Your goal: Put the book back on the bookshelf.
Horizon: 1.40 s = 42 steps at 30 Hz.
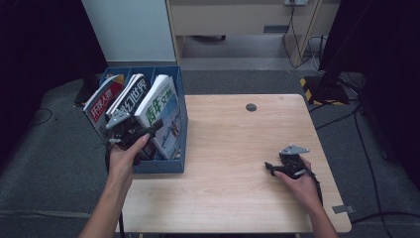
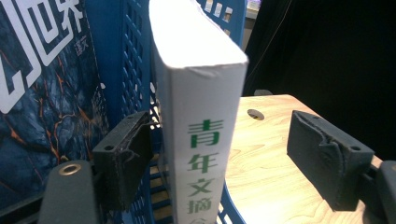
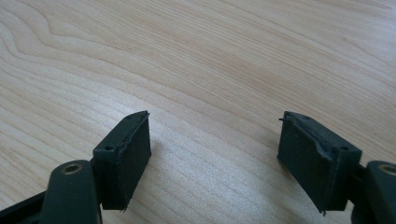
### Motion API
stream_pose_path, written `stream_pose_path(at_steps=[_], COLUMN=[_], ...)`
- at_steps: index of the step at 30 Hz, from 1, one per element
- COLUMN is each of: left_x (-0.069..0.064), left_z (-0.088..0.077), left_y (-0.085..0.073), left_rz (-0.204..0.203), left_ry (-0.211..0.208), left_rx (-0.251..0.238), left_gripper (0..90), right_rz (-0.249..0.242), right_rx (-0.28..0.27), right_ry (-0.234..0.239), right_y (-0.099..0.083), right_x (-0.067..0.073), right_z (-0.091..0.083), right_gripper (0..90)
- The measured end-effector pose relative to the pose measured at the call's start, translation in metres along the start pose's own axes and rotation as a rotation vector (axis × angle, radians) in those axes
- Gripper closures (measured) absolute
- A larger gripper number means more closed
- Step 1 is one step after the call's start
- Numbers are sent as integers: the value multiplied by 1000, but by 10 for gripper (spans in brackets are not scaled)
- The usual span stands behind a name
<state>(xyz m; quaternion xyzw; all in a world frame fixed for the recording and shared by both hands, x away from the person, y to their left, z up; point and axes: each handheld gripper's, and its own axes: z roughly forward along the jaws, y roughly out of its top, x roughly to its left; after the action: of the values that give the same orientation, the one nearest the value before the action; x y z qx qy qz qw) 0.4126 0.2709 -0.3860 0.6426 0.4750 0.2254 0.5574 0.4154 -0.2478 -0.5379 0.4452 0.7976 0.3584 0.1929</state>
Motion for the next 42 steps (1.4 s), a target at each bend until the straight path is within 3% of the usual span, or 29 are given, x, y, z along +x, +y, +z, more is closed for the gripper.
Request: stream_pose_path(at_steps=[5,25,32,42], left_x=[-2,-17,-19,-33], left_z=[-2,-24,-33,-42], left_y=[-1,-15,-22,-30], left_rz=[-1,87,91,113], left_ry=[-3,22,27,4], left_rx=[3,36,34,31], left_gripper=[210,206,209,213], right_rz=[5,2,2,2], right_rx=[2,3,3,3], right_ry=[-7,-2,-2,-2], right_y=[0,-1,-1,-1], right_x=[1,0,0,0], right_z=[-1,-1,-1,-1], right_gripper=[252,251,251,251])
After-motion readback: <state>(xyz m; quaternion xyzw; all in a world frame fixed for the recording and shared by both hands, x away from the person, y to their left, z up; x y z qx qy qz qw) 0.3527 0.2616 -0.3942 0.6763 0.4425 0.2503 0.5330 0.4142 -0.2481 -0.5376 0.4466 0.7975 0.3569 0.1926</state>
